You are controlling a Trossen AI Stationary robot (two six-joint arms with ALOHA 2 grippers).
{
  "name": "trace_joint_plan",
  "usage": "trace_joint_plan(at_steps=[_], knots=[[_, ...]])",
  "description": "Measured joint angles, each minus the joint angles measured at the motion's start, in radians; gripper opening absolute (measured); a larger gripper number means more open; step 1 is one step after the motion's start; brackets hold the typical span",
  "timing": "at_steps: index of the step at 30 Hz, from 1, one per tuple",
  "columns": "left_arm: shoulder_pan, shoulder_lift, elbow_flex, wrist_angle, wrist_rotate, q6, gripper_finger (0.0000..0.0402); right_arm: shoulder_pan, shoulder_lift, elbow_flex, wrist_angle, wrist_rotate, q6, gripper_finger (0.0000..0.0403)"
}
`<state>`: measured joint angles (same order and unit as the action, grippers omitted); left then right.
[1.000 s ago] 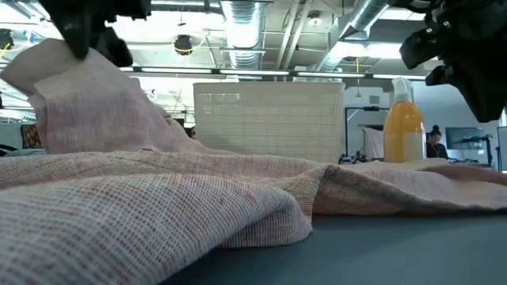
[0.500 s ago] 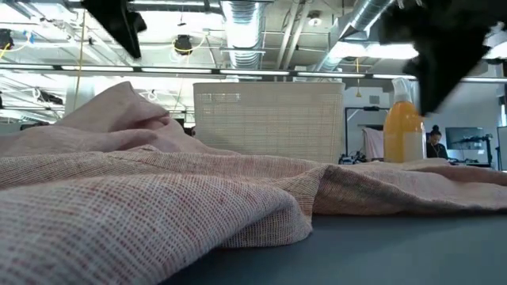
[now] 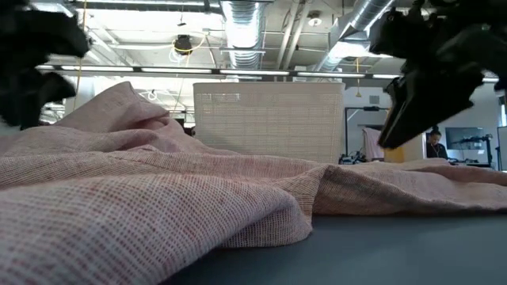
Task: Fold Laundry from Bin
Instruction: Fold the pink shirt
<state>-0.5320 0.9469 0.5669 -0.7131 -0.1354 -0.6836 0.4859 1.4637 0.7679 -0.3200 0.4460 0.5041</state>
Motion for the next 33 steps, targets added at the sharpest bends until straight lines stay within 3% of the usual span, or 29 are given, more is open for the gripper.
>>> trace_joint_plan(at_steps=[4, 10, 16, 22, 26, 33], knots=[[-0.114, 0.067, -0.069, 0.109, 0.007, 0.061, 0.0103, 0.014, 0.069, -0.001, 0.099, -0.04, -0.015, 0.0137], [-0.194, 0.172, -0.042, 0.137, -0.036, 0.139, 0.01, 0.037, 0.116, 0.03, 0.155, -0.062, 0.004, 0.0137], [-0.196, 0.206, -0.038, 0.106, -0.115, 0.164, 0.01, 0.079, 0.203, 0.171, 0.468, -0.112, -0.2, 0.0137], [-0.185, 0.178, -0.038, 0.098, -0.292, 0.148, 0.01, 0.051, 0.502, 0.482, 0.391, -0.32, -0.36, 0.0136], [-0.166, 0.156, -0.037, 0.094, -0.296, 0.147, 0.01, 0.014, 0.6, 0.627, 0.316, -0.486, -0.397, 0.0136], [-0.162, 0.15, -0.037, 0.088, -0.296, 0.175, 0.01, 0.026, 0.657, 0.669, 0.217, -0.481, -0.432, 0.0136]])
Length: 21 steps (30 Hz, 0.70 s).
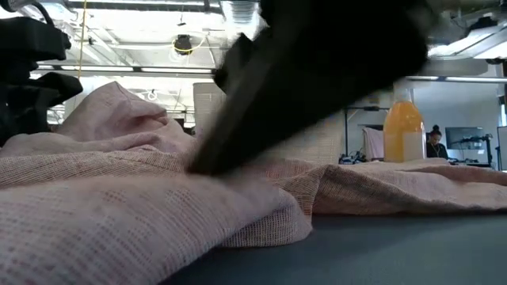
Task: Fold Laundry from Bin
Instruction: Fold the pink shirt
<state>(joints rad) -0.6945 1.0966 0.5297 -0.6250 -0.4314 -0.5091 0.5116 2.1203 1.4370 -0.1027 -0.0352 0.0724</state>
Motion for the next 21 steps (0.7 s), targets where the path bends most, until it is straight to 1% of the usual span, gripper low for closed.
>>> trace_joint_plan(at_steps=[4, 6, 9, 11, 12, 17, 19, 21], knots=[[0.0, 0.0, 0.0, 0.004, -0.004, 0.0, 0.01, 0.014, 0.045, 0.002, 0.003, 0.034, 0.01, 0.0134], [0.0, 0.0, 0.0, 0.007, -0.004, -0.007, 0.01, 0.014, 0.058, 0.004, 0.019, 0.04, 0.042, 0.0123], [0.0, 0.0, 0.0, 0.025, 0.004, -0.007, 0.0091, 0.012, 0.057, 0.003, 0.019, 0.041, 0.064, 0.0076], [0.0, 0.0, 0.0, 0.033, 0.005, -0.006, 0.0077, 0.015, 0.046, 0.002, 0.01, 0.042, 0.066, 0.003], [0.0, 0.0, 0.0, 0.041, 0.009, -0.002, 0.0068, 0.016, 0.038, 0.0, 0.005, 0.042, 0.064, 0.0018], [0.001, 0.0, 0.0, 0.079, 0.053, 0.013, 0.0013, 0.017, -0.039, -0.001, 0.017, 0.032, 0.067, 0.0017], [0.001, 0.0, 0.0, 0.104, 0.075, 0.015, 0.0005, 0.021, -0.083, 0.0, 0.018, -0.006, 0.07, 0.0013], [0.0, 0.0, 0.0, 0.149, 0.108, 0.016, 0.0005, 0.028, -0.123, 0.0, 0.023, -0.061, 0.088, 0.0011]])
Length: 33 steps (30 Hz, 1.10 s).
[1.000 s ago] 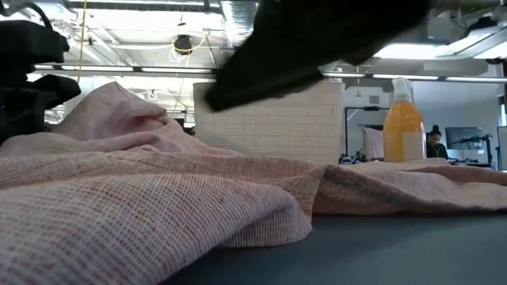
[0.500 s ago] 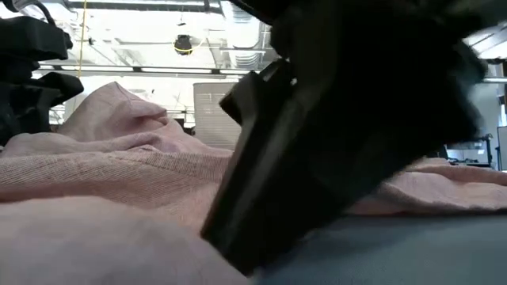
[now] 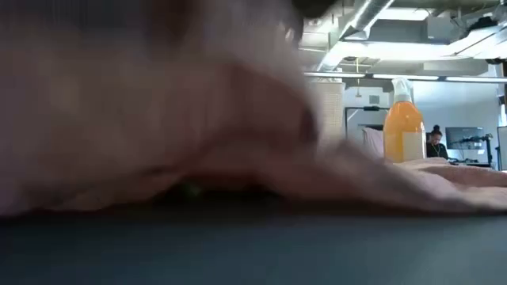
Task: Fold Laundry from Bin
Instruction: Fold the pink shirt
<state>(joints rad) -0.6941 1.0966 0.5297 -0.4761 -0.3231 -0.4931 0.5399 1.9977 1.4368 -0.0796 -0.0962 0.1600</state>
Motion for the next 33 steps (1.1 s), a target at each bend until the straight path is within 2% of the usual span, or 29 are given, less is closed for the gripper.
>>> trace_joint_plan(at_steps=[6, 12, 17, 21, 25, 28, 31, 33], knots=[[-0.018, 0.0, 0.0, 0.232, 0.104, 0.022, 0.0001, 0.068, -0.094, 0.001, 0.021, -0.169, 0.146, 0.0013], [-0.078, 0.001, 0.0, 0.416, 0.094, 0.028, 0.0, 0.155, -0.106, 0.001, 0.057, -0.176, 0.295, 0.0014], [-0.107, 0.001, 0.0, 0.443, 0.076, 0.027, 0.0001, 0.164, -0.108, 0.001, 0.056, -0.125, 0.41, 0.0042], [-0.118, 0.001, 0.0, 0.445, 0.084, -0.004, 0.0017, 0.134, -0.108, 0.001, 0.033, -0.144, 0.448, 0.0071], [-0.118, 0.001, 0.044, 0.411, 0.106, -0.023, 0.0056, 0.104, -0.118, 0.001, -0.057, -0.239, 0.498, 0.0096], [-0.116, -0.009, 0.117, 0.329, 0.088, 0.026, 0.0088, 0.079, -0.132, 0.001, -0.148, -0.323, 0.503, 0.0113], [-0.11, -0.021, 0.216, 0.145, -0.007, 0.064, 0.0117, 0.05, -0.16, 0.001, -0.274, -0.347, 0.448, 0.0125], [-0.098, -0.023, 0.284, 0.001, -0.118, 0.048, 0.0131, 0.032, -0.193, 0.001, -0.361, -0.288, 0.386, 0.0127]])
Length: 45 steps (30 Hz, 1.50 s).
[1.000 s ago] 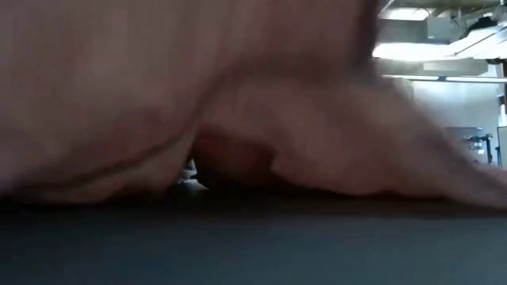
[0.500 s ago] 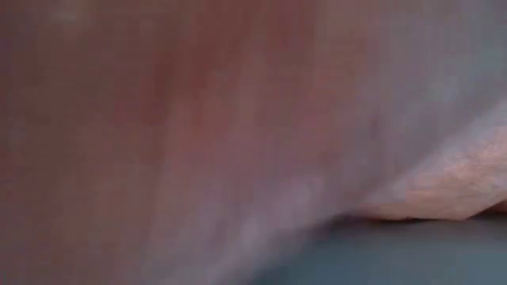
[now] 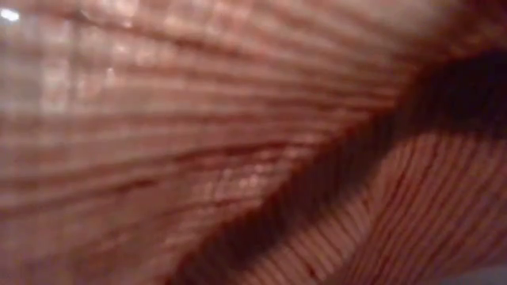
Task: Fold Laundry from Bin
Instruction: Fold the pink shirt
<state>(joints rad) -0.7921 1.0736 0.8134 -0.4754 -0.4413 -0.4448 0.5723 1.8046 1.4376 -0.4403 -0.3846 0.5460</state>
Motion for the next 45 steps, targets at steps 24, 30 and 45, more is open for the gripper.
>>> trace_joint_plan(at_steps=[24, 30, 45], knots=[[0.136, -0.001, -0.101, -0.301, 0.117, -0.757, 0.0154, -0.154, -0.338, -0.162, -0.444, 0.467, -0.263, 0.0123], [0.153, -0.001, -0.185, -0.107, 0.204, -0.739, 0.0154, -0.216, -0.505, -0.406, -0.386, 0.589, -0.237, 0.0123], [0.256, -0.001, -0.227, -0.021, 0.21, -0.637, 0.0049, -0.478, -0.612, -0.646, -0.669, 0.594, 0.121, 0.0123]])
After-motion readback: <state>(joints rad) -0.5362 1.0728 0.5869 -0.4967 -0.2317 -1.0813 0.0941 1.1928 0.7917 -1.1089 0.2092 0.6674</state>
